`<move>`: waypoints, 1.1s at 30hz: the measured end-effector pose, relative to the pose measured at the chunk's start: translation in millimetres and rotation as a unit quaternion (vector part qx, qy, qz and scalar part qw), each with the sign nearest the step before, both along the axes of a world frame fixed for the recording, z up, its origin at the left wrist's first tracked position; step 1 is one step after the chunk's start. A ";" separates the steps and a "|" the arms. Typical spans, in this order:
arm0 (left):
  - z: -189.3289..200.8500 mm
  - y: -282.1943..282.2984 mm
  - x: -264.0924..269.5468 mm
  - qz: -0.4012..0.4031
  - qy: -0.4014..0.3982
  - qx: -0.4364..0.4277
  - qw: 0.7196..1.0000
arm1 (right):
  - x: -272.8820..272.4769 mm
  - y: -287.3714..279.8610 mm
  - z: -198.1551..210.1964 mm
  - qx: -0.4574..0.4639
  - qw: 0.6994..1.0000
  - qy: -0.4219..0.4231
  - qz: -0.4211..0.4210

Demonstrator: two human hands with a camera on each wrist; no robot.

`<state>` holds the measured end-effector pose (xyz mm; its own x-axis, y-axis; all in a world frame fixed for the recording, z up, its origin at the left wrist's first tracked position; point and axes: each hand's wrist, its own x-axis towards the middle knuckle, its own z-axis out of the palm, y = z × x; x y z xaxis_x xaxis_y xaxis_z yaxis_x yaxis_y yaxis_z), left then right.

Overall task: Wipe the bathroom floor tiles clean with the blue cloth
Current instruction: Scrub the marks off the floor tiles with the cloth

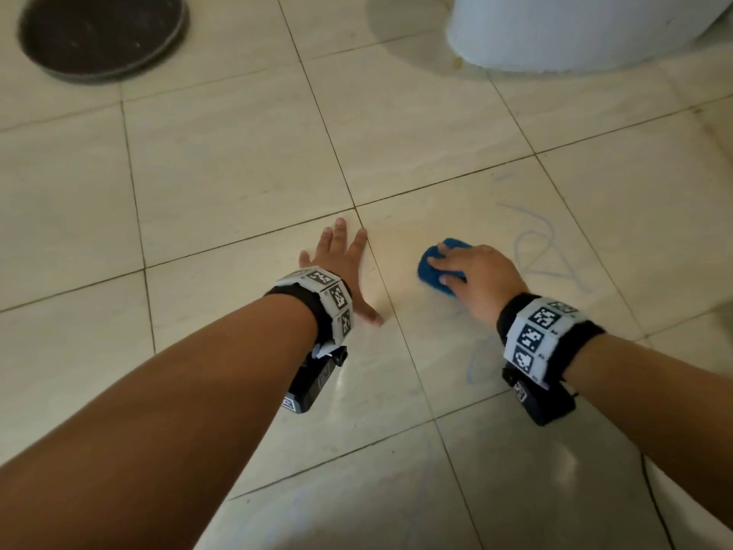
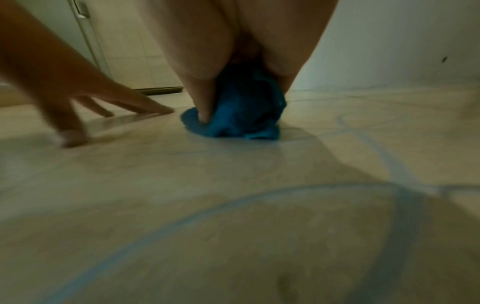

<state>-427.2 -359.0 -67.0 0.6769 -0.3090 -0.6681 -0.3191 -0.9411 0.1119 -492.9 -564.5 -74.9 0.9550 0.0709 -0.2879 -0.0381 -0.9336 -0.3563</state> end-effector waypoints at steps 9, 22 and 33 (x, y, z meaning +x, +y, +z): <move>3.1 -1.7 -0.7 0.007 0.007 -0.002 1.000 | -13.8 -11.0 -0.3 0.002 0.998 0.000 0.061; 4.0 -1.0 -1.7 0.011 0.015 -0.001 1.000 | -17.9 -25.5 8.5 -0.013 0.999 -0.017 -0.028; 10.5 -8.7 13.1 -0.018 -0.012 0.009 1.000 | -8.8 -28.7 -5.6 -0.026 0.998 -0.038 -0.036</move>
<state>-414.1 -367.8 -56.5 0.6809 -0.3221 -0.6577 -0.3559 -0.9305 0.0872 -501.7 -593.2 -80.5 0.9765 -0.0111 -0.2152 -0.0794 -0.9468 -0.3117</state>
